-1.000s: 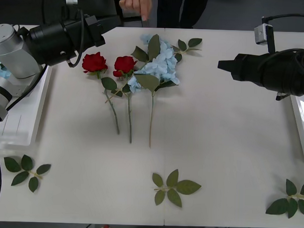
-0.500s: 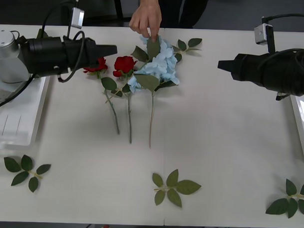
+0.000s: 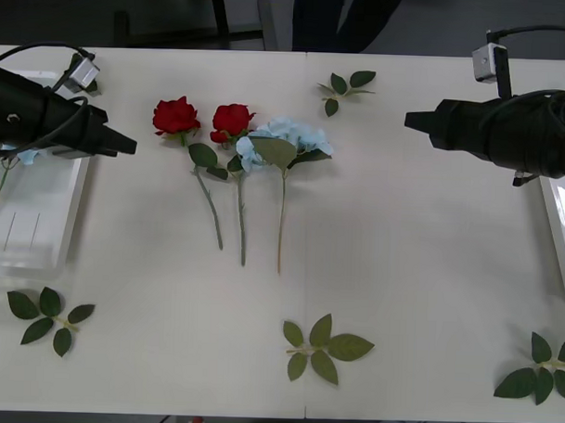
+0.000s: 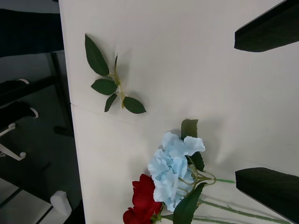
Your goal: Place the red flowers into the right box and the blue flowers into the left box. If a person shows an open palm, hand one flower to the person first, then continue sorting.
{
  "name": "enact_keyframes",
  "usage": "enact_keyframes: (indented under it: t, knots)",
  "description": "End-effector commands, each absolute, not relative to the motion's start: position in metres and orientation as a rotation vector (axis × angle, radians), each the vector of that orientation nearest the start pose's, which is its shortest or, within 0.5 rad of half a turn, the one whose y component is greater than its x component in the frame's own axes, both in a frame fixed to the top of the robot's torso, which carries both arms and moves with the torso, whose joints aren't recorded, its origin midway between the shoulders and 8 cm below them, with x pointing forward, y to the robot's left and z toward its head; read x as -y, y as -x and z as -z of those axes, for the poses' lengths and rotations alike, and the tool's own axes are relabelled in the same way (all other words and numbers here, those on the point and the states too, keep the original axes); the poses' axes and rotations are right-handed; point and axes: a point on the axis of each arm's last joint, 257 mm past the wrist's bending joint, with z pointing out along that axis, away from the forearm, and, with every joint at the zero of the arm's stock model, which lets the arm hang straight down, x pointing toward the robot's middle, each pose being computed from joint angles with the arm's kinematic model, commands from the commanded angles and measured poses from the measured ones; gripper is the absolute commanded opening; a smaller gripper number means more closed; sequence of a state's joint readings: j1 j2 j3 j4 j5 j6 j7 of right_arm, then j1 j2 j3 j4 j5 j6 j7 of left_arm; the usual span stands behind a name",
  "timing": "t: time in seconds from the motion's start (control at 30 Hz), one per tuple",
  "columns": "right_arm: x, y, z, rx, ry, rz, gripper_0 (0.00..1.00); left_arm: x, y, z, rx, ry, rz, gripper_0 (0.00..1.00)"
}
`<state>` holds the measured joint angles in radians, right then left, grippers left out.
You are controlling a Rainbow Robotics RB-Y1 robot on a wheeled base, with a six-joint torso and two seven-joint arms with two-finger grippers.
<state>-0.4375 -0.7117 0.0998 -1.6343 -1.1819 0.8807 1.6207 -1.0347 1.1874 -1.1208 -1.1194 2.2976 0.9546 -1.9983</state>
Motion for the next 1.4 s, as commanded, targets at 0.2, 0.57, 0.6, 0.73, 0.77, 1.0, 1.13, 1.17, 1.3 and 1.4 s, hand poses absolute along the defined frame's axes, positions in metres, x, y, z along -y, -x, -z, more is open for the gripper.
enact_keyframes:
  t: [0.2, 0.57, 0.6, 0.73, 0.77, 1.0, 1.13, 1.17, 1.3, 1.4]
  knots:
    - [0.196, -0.572, 0.1, -1.982, 0.308, -0.602, 0.72, -0.281, -0.543, 0.174, -2.668, -0.124, 0.6, 0.55]
    - [0.196, -0.572, 0.1, -1.982, 0.308, -0.602, 0.72, -0.286, -0.561, 0.212, -2.749, 0.103, 0.352, 1.0]
    - [0.196, -0.573, 0.1, -1.981, 0.307, -0.601, 0.72, -0.285, -0.562, 0.215, -2.754, 0.112, 0.342, 1.0]
    - [0.196, -0.572, 0.1, -1.983, 0.306, -0.601, 0.72, -0.275, -0.57, 0.234, -2.765, 0.205, 0.279, 1.0]
    - [0.196, -0.573, 0.1, -1.981, 0.307, -0.601, 0.72, -0.271, -0.572, 0.239, -2.767, 0.238, 0.268, 1.0]
    - [0.195, -0.572, 0.1, -1.982, 0.31, -0.603, 0.72, -0.24, -0.588, 0.251, -2.75, 0.426, 0.278, 1.0]
    - [0.196, -0.573, 0.1, -1.981, 0.309, -0.6, 0.72, -0.222, -0.595, 0.254, -2.74, 0.498, 0.294, 1.0]
    - [0.196, -0.572, 0.1, -1.982, 0.308, -0.602, 0.72, -0.217, -0.597, 0.256, -2.737, 0.516, 0.296, 1.0]
    - [0.196, -0.573, 0.1, -1.981, 0.309, -0.6, 0.72, -0.202, -0.603, 0.259, -2.727, 0.532, 0.3, 1.0]
    - [0.196, -0.572, 0.1, -1.982, 0.31, -0.601, 0.72, -0.197, -0.605, 0.261, -2.721, 0.52, 0.301, 1.0]
